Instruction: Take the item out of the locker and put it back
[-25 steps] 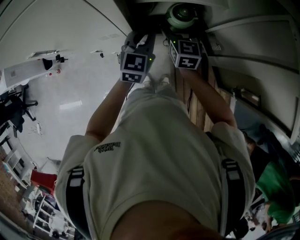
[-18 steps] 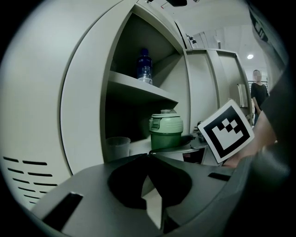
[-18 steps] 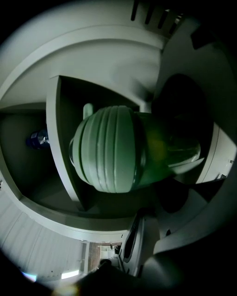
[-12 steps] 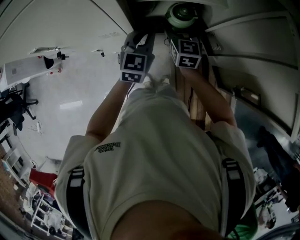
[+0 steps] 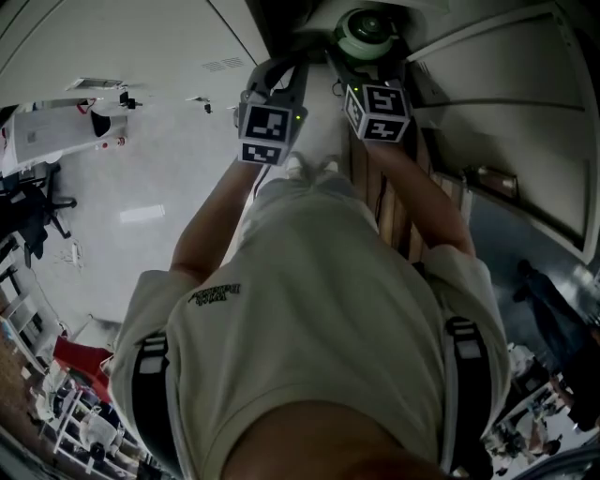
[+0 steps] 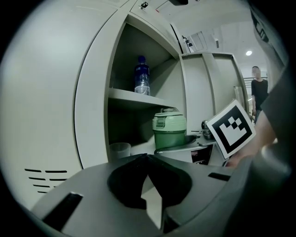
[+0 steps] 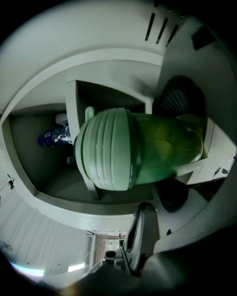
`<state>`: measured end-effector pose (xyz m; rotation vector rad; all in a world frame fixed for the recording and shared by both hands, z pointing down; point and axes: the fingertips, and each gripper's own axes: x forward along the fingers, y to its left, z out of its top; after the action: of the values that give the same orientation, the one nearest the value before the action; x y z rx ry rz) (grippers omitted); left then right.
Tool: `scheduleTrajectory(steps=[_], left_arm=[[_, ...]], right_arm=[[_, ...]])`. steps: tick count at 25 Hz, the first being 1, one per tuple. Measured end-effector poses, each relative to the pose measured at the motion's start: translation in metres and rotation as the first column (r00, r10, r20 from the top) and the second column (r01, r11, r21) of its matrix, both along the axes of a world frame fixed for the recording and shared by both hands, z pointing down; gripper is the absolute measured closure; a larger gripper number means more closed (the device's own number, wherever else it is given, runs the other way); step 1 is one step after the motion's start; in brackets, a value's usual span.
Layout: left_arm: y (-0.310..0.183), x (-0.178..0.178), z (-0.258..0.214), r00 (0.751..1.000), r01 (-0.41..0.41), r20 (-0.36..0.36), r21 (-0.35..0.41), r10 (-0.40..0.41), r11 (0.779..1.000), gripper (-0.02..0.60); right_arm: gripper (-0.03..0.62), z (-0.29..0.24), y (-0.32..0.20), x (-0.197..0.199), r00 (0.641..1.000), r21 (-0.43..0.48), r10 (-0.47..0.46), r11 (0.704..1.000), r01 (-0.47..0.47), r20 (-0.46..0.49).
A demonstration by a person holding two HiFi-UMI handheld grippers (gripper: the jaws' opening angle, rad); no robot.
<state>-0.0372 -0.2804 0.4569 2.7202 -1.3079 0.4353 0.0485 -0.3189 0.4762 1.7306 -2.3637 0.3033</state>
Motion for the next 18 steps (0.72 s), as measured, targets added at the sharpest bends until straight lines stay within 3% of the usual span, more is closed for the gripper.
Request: scheduleTrajectory(steps=[8, 18], left_arm=[[0.014, -0.005, -0.036, 1.0, 0.008, -0.012, 0.068, -0.007, 0.998, 0.568], [0.035, -0.006, -0.126, 0.998, -0.003, -0.056, 0.203, 0.015, 0.979, 0.569]], right_arm=[[0.197, -0.051, 0.028, -0.005, 0.999, 0.078, -0.053, 0.996, 0.052, 0.009], [0.197, -0.148, 0.073, -0.005, 0.989, 0.202, -0.144, 0.97, 0.132, 0.042]])
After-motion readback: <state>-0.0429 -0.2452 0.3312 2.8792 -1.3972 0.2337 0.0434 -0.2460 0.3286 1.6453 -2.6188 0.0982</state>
